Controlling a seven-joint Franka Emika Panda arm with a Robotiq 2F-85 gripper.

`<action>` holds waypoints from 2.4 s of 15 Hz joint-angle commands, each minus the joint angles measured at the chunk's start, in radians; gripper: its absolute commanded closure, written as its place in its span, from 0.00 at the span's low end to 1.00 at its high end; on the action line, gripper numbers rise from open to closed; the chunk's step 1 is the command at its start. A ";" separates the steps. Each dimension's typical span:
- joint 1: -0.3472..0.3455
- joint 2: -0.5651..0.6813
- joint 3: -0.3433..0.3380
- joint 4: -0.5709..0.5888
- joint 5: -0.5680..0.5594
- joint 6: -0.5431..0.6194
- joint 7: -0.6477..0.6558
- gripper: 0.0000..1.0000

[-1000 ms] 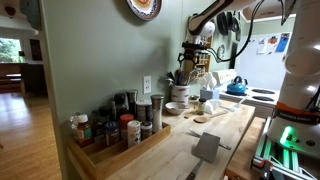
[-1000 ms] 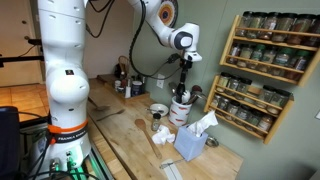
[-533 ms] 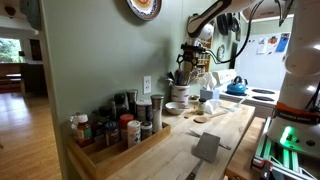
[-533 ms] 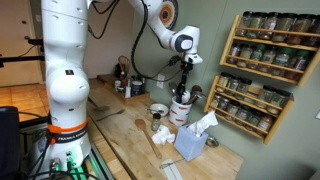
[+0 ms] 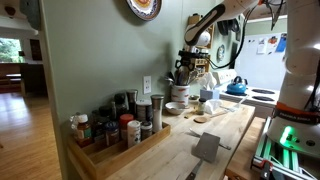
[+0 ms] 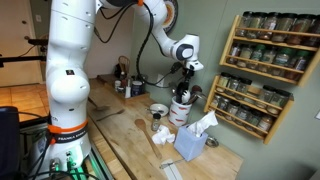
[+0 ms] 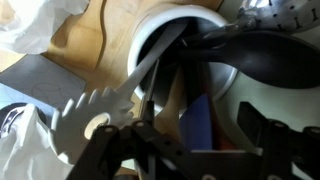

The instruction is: Move the silicon spatula from the utensil holder to the table

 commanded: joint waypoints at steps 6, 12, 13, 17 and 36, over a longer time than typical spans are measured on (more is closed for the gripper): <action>0.046 0.083 -0.051 0.045 -0.047 0.088 0.033 0.55; 0.064 0.116 -0.077 0.062 -0.055 0.112 0.036 0.55; 0.066 0.119 -0.080 0.063 -0.055 0.113 0.036 0.60; 0.073 0.121 -0.088 0.063 -0.057 0.110 0.042 0.87; 0.089 -0.083 -0.097 0.005 -0.228 0.052 0.218 0.97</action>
